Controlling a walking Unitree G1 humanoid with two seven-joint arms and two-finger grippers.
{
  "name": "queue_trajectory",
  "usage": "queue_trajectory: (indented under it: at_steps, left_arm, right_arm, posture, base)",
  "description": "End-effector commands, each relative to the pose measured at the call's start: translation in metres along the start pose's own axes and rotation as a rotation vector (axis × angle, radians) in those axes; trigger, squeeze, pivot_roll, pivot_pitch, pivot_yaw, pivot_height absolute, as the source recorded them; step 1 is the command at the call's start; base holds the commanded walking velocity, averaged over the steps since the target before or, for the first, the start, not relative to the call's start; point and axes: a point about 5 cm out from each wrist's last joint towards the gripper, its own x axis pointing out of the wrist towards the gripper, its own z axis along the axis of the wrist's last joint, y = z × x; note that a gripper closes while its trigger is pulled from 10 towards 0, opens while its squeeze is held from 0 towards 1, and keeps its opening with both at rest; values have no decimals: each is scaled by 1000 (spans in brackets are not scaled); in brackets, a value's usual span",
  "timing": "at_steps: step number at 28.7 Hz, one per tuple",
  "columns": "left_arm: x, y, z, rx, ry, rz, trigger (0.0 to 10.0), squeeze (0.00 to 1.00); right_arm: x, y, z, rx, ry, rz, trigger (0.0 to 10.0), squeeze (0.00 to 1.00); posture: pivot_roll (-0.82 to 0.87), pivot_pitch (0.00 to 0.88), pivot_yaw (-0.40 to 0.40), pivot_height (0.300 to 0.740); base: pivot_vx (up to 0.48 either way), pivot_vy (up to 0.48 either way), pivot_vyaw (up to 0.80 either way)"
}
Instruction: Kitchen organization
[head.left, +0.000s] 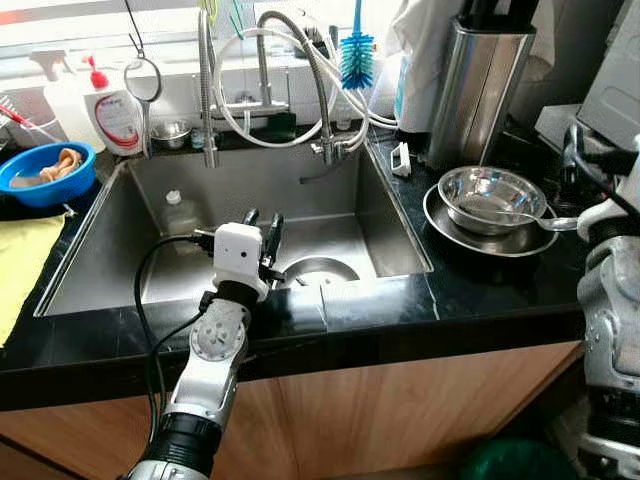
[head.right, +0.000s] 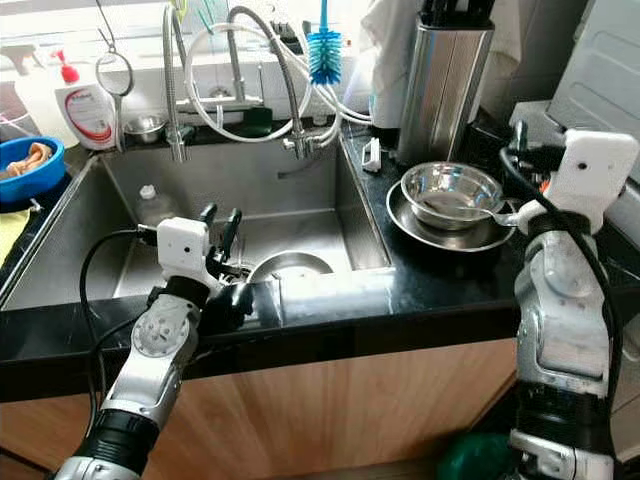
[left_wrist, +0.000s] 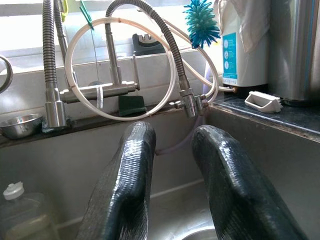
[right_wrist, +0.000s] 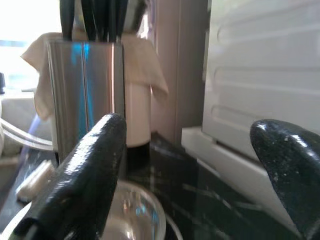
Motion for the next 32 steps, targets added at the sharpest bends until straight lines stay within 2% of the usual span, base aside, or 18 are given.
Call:
queue_trajectory:
  at_steps: [1, 2, 3, 4, 5, 9, 11, 13, 15, 20, 22, 32]
  left_arm:
    - [2, 1, 0, 13, 4, -5, 10000, 0]
    - [2, 1, -1, 13, 5, -6, 10000, 0]
    - [2, 2, -1, 13, 6, -6, 10000, 0]
    - [2, 1, -1, 14, 8, -8, 10000, 0]
    - [2, 1, -2, 14, 9, -9, 10000, 0]
    - [3, -1, -1, 11, 7, -13, 10000, 0]
    - [3, -2, -1, 9, 5, -14, 10000, 0]
    - [3, -2, -1, 9, 5, -14, 10000, 0]
    - [3, -1, 0, 10, 4, -13, 10000, 0]
    - [2, 0, 0, 15, 4, -14, 10000, 0]
    - [2, 0, -1, 17, 4, -16, 10000, 0]
    - [2, -1, 0, 17, 0, -21, 10000, 0]
  right_arm:
    - [-3, -1, 8, 4, -27, 21, 10000, 1000]
    - [-4, -3, 6, -7, -22, 35, 10000, 376]
    - [-4, -4, 5, -14, -18, 44, 10000, 376]
    - [-4, -10, 1, -59, 7, 28, 10000, 0]
    - [-3, -12, -1, -77, 20, 16, 10000, 0]
    - [-1, -22, -7, -31, 57, -67, 10000, 0]
    - [-2, -21, -19, -23, 130, -78, 10000, 0]
    - [-3, -20, -23, -12, 153, -89, 10000, 0]
    - [-6, -14, -27, 67, 164, -92, 10000, 0]
    - [-7, -4, -28, 122, 162, -64, 10000, 0]
    - [-7, 0, -32, 187, 178, -70, 10000, 0]
    - [-9, 6, -40, 220, 214, -75, 10000, 0]
  posture:
    - [-181, 2, 41, 740]
    - [-186, 6, 44, 740]
    - [-188, 7, 45, 740]
    - [-190, 8, 45, 740]
    - [-190, 8, 45, 740]
    - [-188, 4, 45, 740]
    - [-189, 3, 45, 740]
    - [-189, 0, 44, 740]
    - [-176, 0, 45, 740]
    - [-178, 0, 48, 740]
    - [-178, 0, 47, 740]
    - [-169, 0, 48, 740]
  base:
    - [0, 0, 0]
    - [0, 0, 0]
    - [0, 0, 0]
    - [0, 0, 0]
    - [0, 0, 0]
    - [0, 0, 0]
    - [0, 0, 0]
    - [0, 0, 0]
    - [0, 0, 0]
    - [0, 0, 0]
    - [0, 0, 0]
    - [0, 0, 0]
